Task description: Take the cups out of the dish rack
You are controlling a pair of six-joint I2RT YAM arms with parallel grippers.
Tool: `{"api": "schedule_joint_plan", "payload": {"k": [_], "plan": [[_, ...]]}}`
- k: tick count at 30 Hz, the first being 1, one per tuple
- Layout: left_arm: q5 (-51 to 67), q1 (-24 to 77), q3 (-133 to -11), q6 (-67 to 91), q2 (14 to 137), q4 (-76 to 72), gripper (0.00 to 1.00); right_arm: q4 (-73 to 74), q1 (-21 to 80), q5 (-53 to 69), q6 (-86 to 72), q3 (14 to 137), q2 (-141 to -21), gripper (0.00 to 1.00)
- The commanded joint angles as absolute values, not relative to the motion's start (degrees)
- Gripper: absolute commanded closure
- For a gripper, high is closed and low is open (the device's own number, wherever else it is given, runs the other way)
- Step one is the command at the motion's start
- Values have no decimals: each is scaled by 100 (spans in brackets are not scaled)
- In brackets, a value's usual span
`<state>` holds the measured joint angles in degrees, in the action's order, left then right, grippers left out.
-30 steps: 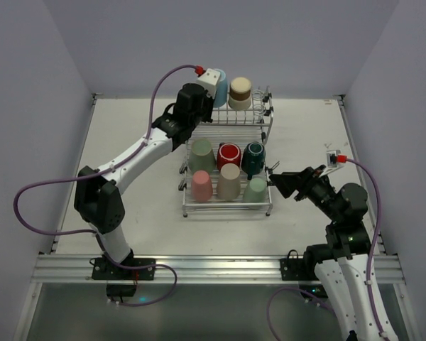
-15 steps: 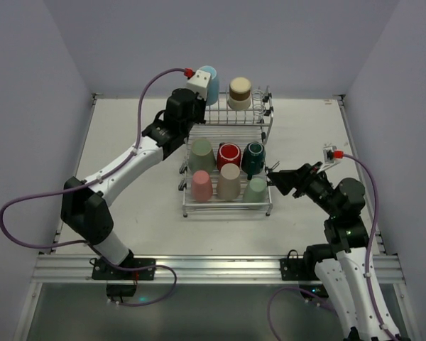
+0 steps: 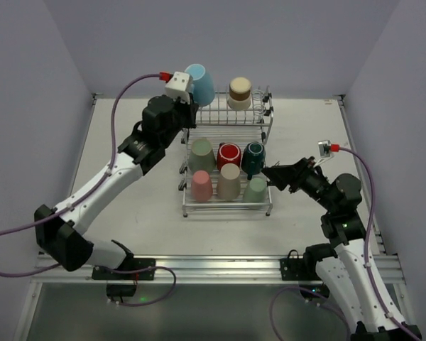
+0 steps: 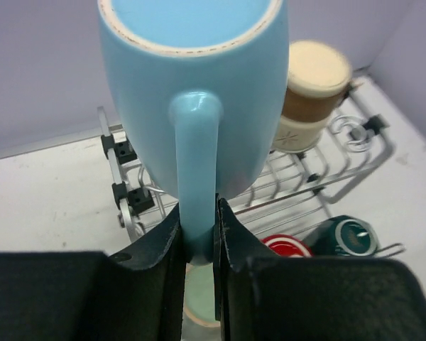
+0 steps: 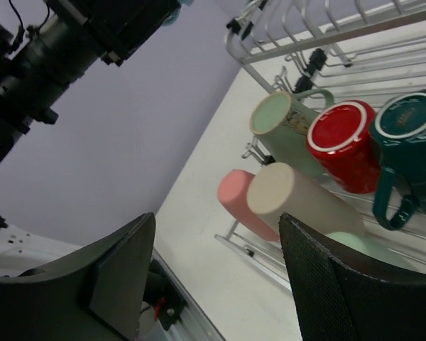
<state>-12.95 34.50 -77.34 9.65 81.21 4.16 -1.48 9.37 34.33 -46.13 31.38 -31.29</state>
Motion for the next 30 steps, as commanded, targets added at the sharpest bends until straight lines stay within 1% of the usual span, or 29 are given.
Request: {"api": "schedule_joint_plan", "payload": {"k": [1,2,4,5,7,11,14,17,21,28,30], "plan": [[-723,3428,-7386,1817,6921,-369,100,-1543,1256,3543,-5604,3252,-3286,27],[-538,3428,-7235,1941,6734,-395,100,-1547,1387,3498,-5747,3235,-3287,27],[-65,3437,-6710,2274,6365,-518,100,-2055,1888,3384,-5914,3313,-3436,28],[-27,3437,-6558,2372,6015,-640,100,-2144,2081,3236,-5898,3392,-3506,27],[367,3437,-6172,2652,5714,-729,100,-2512,2591,3103,-5897,3585,-3726,25],[746,3436,-5635,3128,4994,-1106,100,-3215,3259,2690,-5950,3954,-4270,14],[992,3436,-5309,3453,4686,-1370,100,-3340,3480,2602,-5889,4227,-4780,11],[1212,3437,-5133,3673,4553,-1476,100,-3516,3700,2558,-5783,4552,-5149,12],[1511,3437,-4888,3963,4404,-1775,100,-3481,3841,2365,-5713,4903,-5440,18],[1976,3437,-4536,4341,4219,-2381,100,-3630,3885,2276,-5774,5027,-5748,18],[2152,3437,-4413,4420,4219,-2610,100,-3630,3902,2416,-5801,5193,-5914,18]]}}
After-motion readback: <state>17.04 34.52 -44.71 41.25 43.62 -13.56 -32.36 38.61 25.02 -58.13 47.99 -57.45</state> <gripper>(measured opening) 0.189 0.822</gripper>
